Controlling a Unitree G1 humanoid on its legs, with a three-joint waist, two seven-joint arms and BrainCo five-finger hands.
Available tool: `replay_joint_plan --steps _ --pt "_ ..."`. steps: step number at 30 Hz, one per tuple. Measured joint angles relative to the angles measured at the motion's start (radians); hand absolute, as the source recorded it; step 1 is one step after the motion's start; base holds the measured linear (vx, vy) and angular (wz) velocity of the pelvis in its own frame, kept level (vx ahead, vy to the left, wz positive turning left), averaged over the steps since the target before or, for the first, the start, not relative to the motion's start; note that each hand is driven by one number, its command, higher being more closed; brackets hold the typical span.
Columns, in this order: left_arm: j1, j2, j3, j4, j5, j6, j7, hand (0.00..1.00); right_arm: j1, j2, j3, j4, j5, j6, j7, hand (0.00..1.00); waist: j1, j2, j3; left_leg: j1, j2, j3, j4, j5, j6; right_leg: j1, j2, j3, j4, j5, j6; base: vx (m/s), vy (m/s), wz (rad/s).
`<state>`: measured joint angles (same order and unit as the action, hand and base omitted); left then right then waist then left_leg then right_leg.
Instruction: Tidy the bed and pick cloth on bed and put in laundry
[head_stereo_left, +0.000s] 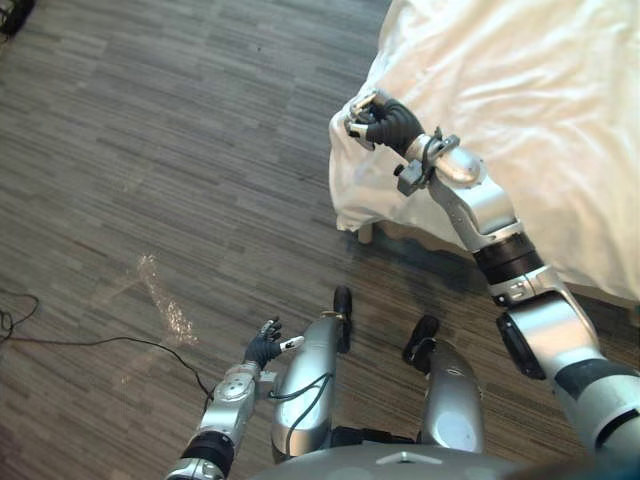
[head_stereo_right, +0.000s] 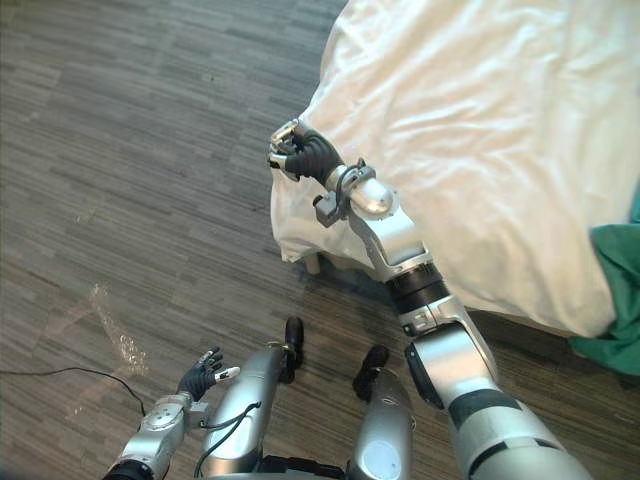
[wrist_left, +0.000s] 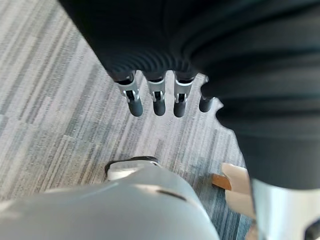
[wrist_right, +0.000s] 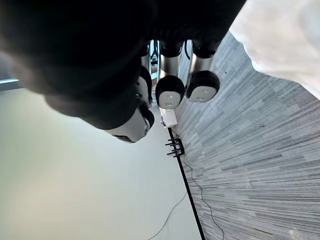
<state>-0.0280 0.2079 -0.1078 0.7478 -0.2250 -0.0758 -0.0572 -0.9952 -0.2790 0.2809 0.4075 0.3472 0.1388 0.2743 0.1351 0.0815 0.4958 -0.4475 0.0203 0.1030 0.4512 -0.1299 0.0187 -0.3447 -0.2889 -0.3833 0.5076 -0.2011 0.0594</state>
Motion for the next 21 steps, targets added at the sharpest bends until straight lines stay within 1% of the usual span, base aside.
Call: replay_joint_plan --steps 1,2,3,6,8,11,13,14,15,16,18,21 --pt "-0.009 0.001 0.004 -0.001 -0.003 -0.001 -0.002 0.00 -0.013 0.001 0.000 0.002 0.000 0.000 -0.020 1.00 0.012 0.003 0.001 -0.020 -0.003 -0.001 0.008 0.000 0.000 -0.021 -0.008 0.000 0.017 -0.009 0.001 -0.02 0.022 0.16" --pt "-0.016 0.001 0.006 -0.001 -0.004 -0.001 -0.003 0.00 -0.018 0.000 0.000 0.002 0.000 0.000 -0.027 1.00 0.018 0.003 0.002 -0.030 -0.006 -0.001 0.011 0.000 0.000 -0.033 -0.012 0.000 0.026 -0.013 0.001 -0.03 0.006 0.13" --pt "-0.032 0.001 0.010 -0.003 -0.006 -0.001 -0.005 0.00 -0.029 0.001 0.000 0.002 0.000 0.000 -0.042 1.00 0.024 0.012 0.006 -0.054 -0.006 -0.006 0.025 0.000 0.000 -0.055 -0.016 -0.001 0.045 -0.021 -0.002 -0.05 -0.014 0.11" --pt "-0.056 -0.001 0.043 -0.026 -0.041 -0.007 -0.023 0.00 -0.035 0.006 0.002 -0.002 0.000 0.001 -0.073 1.00 0.042 0.016 0.006 -0.127 -0.007 -0.013 0.059 0.000 0.000 -0.130 -0.031 -0.004 0.106 -0.046 -0.010 -0.07 -0.042 0.14" --pt "-0.072 -0.002 0.062 -0.042 -0.042 -0.015 -0.032 0.00 -0.034 0.014 0.002 -0.026 0.000 0.007 -0.097 1.00 0.045 0.020 0.008 -0.174 -0.003 -0.021 0.080 0.000 -0.001 -0.170 -0.034 -0.011 0.136 -0.055 -0.018 -0.09 -0.047 0.16" --pt "-0.079 -0.008 0.071 -0.116 -0.071 -0.023 -0.047 0.00 -0.036 0.017 -0.004 -0.068 0.000 0.009 -0.144 1.00 0.051 0.030 0.010 -0.234 -0.001 -0.032 0.100 0.005 -0.007 -0.226 -0.039 -0.017 0.169 -0.064 -0.029 -0.08 -0.041 0.12" --pt "-0.087 -0.024 0.073 -0.186 -0.099 -0.017 -0.047 0.00 -0.048 0.027 -0.022 -0.069 0.000 0.020 -0.198 1.00 0.062 0.045 0.010 -0.282 -0.001 -0.040 0.111 0.013 -0.010 -0.273 -0.044 -0.022 0.191 -0.067 -0.035 -0.06 -0.037 0.10" --pt "-0.094 -0.034 0.074 -0.199 -0.105 -0.017 -0.047 0.00 -0.051 0.024 -0.033 -0.067 -0.001 0.023 -0.213 1.00 0.068 0.053 0.010 -0.294 -0.001 -0.043 0.113 0.016 -0.010 -0.281 -0.045 -0.027 0.194 -0.068 -0.037 -0.04 -0.030 0.20" --pt "-0.104 -0.052 0.074 -0.233 -0.109 -0.016 -0.047 0.00 -0.059 0.020 -0.060 -0.054 -0.002 0.029 -0.245 1.00 0.077 0.072 0.009 -0.319 -0.001 -0.058 0.116 0.023 -0.012 -0.294 -0.046 -0.045 0.195 -0.069 -0.038 -0.03 -0.026 0.27" --pt "-0.110 -0.061 0.076 -0.266 -0.109 -0.016 -0.047 0.00 -0.070 0.019 -0.083 -0.032 -0.002 0.029 -0.275 1.00 0.088 0.079 0.010 -0.344 -0.001 -0.066 0.121 0.028 -0.015 -0.315 -0.047 -0.049 0.205 -0.072 -0.043 -0.03 -0.028 0.25" --pt "-0.116 -0.082 0.094 -0.308 -0.109 -0.014 -0.046 0.00 -0.076 -0.001 -0.103 0.002 -0.002 0.029 -0.318 1.00 0.108 0.080 0.010 -0.386 0.003 -0.067 0.140 0.028 -0.016 -0.355 -0.053 -0.054 0.231 -0.079 -0.054 -0.02 -0.045 0.12" --pt "-0.133 -0.104 0.137 -0.361 -0.109 -0.012 -0.041 0.00 -0.107 -0.016 -0.116 0.076 0.002 0.028 -0.370 1.00 0.116 0.082 0.009 -0.467 0.013 -0.074 0.184 0.029 -0.016 -0.418 -0.055 -0.068 0.267 -0.088 -0.068 -0.02 -0.037 0.09"
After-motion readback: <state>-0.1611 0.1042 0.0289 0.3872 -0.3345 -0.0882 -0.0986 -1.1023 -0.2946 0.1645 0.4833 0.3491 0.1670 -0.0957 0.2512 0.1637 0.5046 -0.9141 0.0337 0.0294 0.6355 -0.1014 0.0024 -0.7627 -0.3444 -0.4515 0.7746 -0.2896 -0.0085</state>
